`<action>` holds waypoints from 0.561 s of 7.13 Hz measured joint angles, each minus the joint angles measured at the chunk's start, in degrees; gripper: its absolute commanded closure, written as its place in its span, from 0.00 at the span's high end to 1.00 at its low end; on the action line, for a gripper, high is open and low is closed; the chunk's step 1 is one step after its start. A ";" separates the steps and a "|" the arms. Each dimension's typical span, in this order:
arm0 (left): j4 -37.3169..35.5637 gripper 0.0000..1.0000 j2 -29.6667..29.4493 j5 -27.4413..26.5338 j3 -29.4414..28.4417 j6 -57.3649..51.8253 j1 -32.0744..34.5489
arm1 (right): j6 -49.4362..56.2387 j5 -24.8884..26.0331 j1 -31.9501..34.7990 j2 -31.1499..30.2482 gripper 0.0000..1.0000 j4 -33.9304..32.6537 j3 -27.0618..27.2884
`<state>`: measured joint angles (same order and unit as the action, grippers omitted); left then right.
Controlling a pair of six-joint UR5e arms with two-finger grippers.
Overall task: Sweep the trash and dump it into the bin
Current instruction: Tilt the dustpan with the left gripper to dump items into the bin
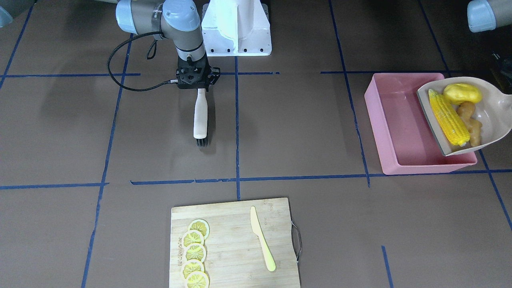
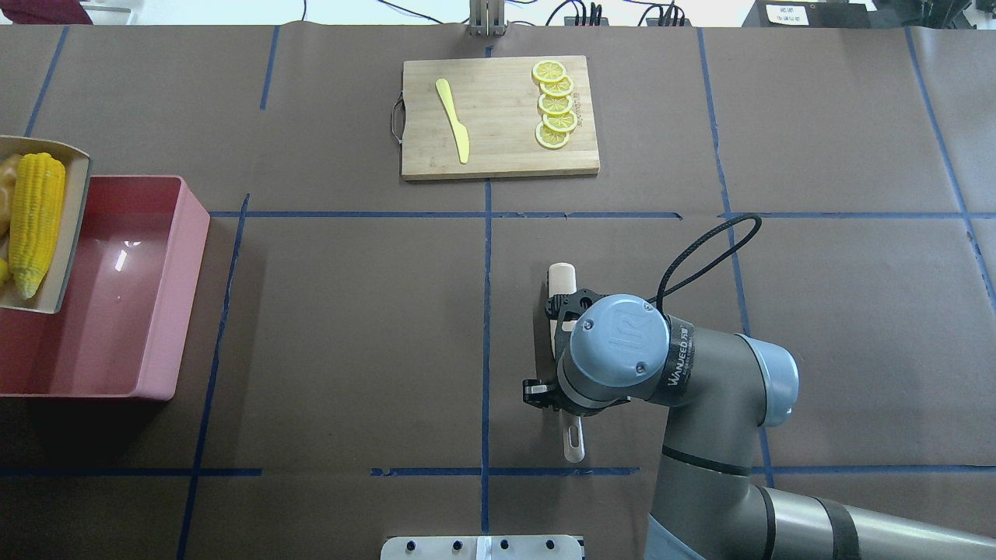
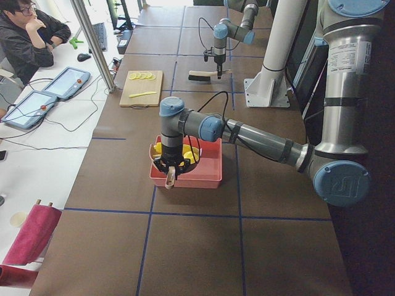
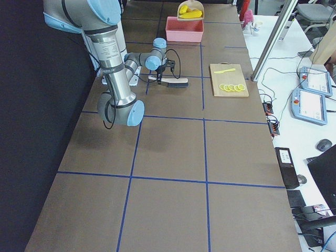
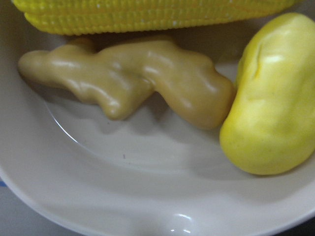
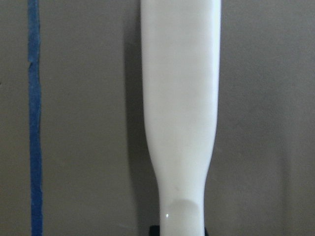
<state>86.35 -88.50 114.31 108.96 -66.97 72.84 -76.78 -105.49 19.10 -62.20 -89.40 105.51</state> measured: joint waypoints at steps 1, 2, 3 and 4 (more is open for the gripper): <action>-0.22 0.00 0.51 -4.10 0.79 -0.01 -1.38 | -0.02 0.01 -0.06 -0.02 0.00 0.01 0.02; -0.78 0.00 1.41 -7.90 2.62 0.00 -2.75 | -0.03 0.02 -0.09 0.00 0.00 0.01 0.04; -2.77 0.00 2.11 -11.49 5.01 -0.01 -3.91 | -0.01 0.02 -0.11 0.01 0.00 0.01 0.04; -6.20 0.00 2.35 -14.75 7.51 0.01 -4.90 | 0.00 0.02 -0.11 0.00 0.00 0.01 0.04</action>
<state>80.16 -86.15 99.56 116.47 -66.95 67.94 -76.78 -105.47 18.99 -62.20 -89.39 105.55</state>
